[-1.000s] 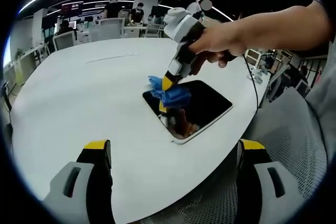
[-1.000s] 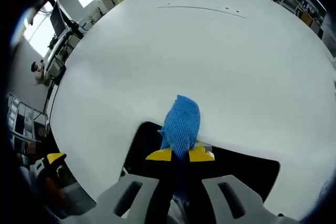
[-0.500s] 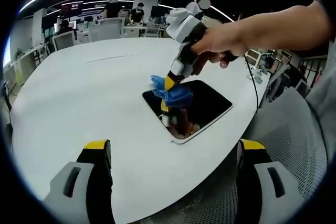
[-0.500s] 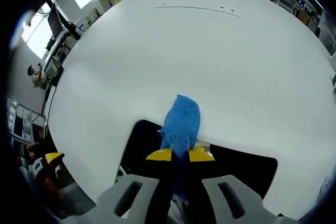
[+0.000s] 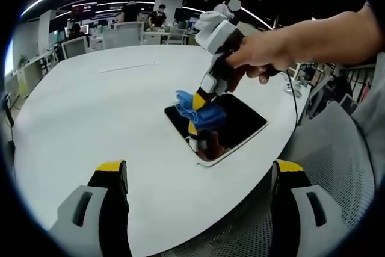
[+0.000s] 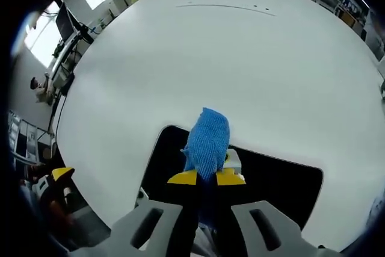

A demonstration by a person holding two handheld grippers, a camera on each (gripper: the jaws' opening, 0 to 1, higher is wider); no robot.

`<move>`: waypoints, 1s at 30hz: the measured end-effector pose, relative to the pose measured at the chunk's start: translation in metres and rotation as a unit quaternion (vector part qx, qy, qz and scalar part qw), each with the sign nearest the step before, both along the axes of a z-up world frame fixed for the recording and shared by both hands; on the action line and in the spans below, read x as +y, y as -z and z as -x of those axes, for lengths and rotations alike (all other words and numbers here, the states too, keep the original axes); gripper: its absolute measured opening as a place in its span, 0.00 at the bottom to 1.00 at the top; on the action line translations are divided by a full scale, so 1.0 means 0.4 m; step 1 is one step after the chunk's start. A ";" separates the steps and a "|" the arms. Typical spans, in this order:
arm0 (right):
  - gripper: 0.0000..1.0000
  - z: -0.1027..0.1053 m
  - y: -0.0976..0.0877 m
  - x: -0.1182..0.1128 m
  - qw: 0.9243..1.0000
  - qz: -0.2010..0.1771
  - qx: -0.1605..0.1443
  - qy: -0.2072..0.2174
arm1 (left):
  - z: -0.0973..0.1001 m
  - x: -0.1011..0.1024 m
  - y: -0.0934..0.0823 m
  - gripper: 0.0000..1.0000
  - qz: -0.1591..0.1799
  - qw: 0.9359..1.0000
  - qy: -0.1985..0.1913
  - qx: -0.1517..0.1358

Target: Wipe the mirror surface with the cleaning cloth until all visible marks leave the cleaned area.

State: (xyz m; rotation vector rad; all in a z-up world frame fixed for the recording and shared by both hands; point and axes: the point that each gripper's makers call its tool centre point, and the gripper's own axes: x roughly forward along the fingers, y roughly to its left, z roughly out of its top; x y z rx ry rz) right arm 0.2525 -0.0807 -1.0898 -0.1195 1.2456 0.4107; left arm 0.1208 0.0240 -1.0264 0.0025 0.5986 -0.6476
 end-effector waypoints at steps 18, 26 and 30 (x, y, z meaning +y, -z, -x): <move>0.02 0.059 -0.010 0.001 1.000 -0.002 0.004 0.003 | 0.002 -0.001 0.001 0.99 -0.001 1.000 0.002 -0.001; 0.03 0.104 -0.018 0.002 1.000 -0.010 0.008 0.002 | 0.003 -0.002 0.002 0.99 -0.003 1.000 0.005 0.000; 0.03 0.116 -0.017 0.004 1.000 -0.011 0.009 -0.003 | 0.000 -0.003 0.001 0.99 -0.003 1.000 0.005 -0.003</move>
